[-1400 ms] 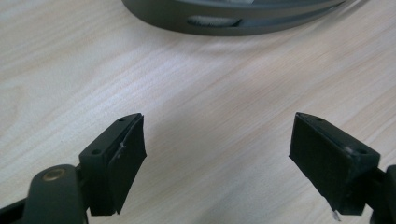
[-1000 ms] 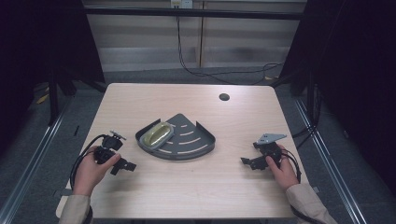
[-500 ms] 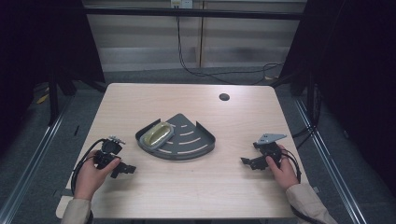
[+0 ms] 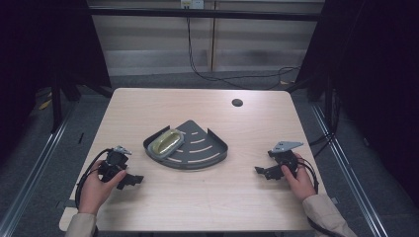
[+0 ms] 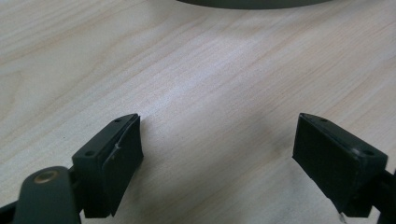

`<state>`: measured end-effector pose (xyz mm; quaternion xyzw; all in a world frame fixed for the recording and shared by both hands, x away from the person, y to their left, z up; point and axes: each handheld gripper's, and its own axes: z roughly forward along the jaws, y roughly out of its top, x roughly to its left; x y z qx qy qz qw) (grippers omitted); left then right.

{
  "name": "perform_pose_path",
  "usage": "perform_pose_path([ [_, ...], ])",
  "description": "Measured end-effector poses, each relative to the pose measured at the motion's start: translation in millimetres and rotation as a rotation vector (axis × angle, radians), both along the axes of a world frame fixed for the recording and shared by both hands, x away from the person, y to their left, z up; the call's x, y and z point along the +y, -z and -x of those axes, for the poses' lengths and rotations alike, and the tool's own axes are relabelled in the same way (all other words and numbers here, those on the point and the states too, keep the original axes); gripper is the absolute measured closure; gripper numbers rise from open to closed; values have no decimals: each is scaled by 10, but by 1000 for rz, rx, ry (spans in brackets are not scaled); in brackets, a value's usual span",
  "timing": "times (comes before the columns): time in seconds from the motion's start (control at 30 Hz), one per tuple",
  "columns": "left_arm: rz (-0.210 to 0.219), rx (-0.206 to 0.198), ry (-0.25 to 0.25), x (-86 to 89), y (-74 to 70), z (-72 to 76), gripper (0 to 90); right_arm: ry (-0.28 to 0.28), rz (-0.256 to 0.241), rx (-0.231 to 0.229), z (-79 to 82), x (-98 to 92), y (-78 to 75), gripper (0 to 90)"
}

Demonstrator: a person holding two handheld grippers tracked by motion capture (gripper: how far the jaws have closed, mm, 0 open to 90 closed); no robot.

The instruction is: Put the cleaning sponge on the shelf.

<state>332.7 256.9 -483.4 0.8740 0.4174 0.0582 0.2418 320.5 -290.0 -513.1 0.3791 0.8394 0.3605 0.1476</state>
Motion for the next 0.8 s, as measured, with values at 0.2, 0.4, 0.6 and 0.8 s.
perform_pose_path([
  [0.2,12,-47,12,5,37,59,139,0,0,0,0,0,0,109],
  [0.4,3,-80,53,-23,91,115,49,0,0,0,0,0,0,109],
  [0.6,11,-117,49,-40,136,147,0,0,0,0,0,0,0,109],
  [0.8,29,-141,50,-14,154,172,0,0,0,0,0,0,0,109],
])
